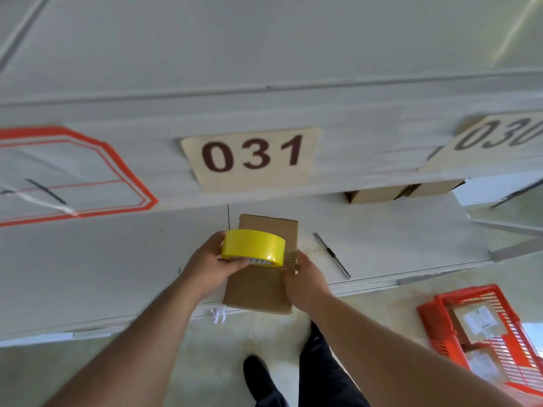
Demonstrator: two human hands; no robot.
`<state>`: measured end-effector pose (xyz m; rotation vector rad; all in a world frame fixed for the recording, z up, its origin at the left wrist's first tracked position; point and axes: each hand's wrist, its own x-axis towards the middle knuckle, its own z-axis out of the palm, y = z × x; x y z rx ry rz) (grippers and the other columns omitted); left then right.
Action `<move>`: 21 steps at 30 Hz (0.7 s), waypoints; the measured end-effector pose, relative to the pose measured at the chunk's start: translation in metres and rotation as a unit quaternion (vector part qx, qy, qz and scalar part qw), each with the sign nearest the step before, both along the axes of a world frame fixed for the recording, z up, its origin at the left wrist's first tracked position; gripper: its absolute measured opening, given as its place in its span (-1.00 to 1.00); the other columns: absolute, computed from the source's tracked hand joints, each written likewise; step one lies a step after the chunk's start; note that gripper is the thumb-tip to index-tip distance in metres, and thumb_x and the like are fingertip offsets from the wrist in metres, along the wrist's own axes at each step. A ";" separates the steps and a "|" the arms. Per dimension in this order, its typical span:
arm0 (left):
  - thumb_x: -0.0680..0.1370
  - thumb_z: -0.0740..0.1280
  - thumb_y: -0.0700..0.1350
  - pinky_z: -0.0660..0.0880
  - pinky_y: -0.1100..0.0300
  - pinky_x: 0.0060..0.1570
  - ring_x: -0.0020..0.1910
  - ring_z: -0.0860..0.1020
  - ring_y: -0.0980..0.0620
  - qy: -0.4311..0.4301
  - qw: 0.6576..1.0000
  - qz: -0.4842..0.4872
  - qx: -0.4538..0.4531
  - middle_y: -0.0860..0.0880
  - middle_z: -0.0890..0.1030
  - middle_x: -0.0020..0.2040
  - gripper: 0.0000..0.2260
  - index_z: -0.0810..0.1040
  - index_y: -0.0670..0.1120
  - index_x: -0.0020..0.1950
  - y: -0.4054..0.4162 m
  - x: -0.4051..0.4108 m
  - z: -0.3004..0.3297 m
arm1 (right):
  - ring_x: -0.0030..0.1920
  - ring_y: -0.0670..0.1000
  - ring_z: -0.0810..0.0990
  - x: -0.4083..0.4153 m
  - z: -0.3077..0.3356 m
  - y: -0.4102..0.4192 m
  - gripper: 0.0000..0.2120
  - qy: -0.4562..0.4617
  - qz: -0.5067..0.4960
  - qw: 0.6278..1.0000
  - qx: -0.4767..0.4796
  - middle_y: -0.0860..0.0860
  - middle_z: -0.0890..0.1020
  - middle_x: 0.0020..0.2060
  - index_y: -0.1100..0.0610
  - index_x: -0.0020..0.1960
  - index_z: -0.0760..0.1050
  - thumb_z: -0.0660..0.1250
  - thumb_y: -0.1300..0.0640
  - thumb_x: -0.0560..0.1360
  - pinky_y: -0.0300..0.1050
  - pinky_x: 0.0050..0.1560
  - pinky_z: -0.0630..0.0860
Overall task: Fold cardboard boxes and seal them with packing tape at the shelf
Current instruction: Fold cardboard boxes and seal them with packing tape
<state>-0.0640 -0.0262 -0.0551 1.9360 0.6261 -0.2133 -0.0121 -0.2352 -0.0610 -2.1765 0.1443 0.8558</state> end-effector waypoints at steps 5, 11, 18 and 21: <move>0.60 0.42 -0.05 0.63 0.00 0.08 0.06 0.69 -0.01 -0.027 0.981 0.145 -0.124 -0.06 0.70 0.14 -0.81 0.56 0.15 0.19 0.002 0.001 -0.005 | -0.05 -0.01 0.66 0.007 0.001 -0.010 -0.61 0.014 0.023 0.999 -0.043 -0.13 0.65 0.01 -0.18 0.31 0.47 0.31 -0.19 0.50 0.03 0.03 0.65; 0.66 0.19 0.27 0.59 -0.06 0.09 0.18 0.68 -0.07 -0.012 0.874 0.325 -0.362 -0.11 0.70 0.22 -0.52 0.48 -0.02 0.43 -0.002 -0.012 -0.017 | 0.43 0.09 0.34 0.030 0.017 -0.033 -0.46 -0.101 0.158 0.965 -0.185 -0.01 0.41 0.39 -0.08 0.14 0.60 0.42 -0.46 0.40 0.02 0.38 0.39; 0.68 0.18 0.23 0.59 -0.10 0.12 0.17 0.69 -0.07 -0.029 0.855 0.352 -0.381 -0.13 0.69 0.23 -0.54 0.44 -0.02 0.45 -0.005 -0.019 -0.019 | 0.13 0.02 0.63 0.069 0.029 -0.057 -0.56 -0.059 0.127 0.987 -0.081 -0.10 0.63 0.15 -0.07 0.45 0.46 0.34 -0.15 0.61 -0.08 0.11 0.55; 0.68 0.16 0.24 0.56 -0.12 0.17 0.22 0.65 -0.06 -0.030 0.838 0.366 -0.404 -0.11 0.69 0.24 -0.54 0.45 -0.02 0.45 -0.005 -0.022 -0.021 | 0.13 0.04 0.65 0.085 0.025 -0.076 -0.41 -0.009 0.112 0.992 -0.065 0.04 0.63 0.29 -0.08 0.58 0.32 0.40 0.06 0.60 -0.17 -0.02 0.56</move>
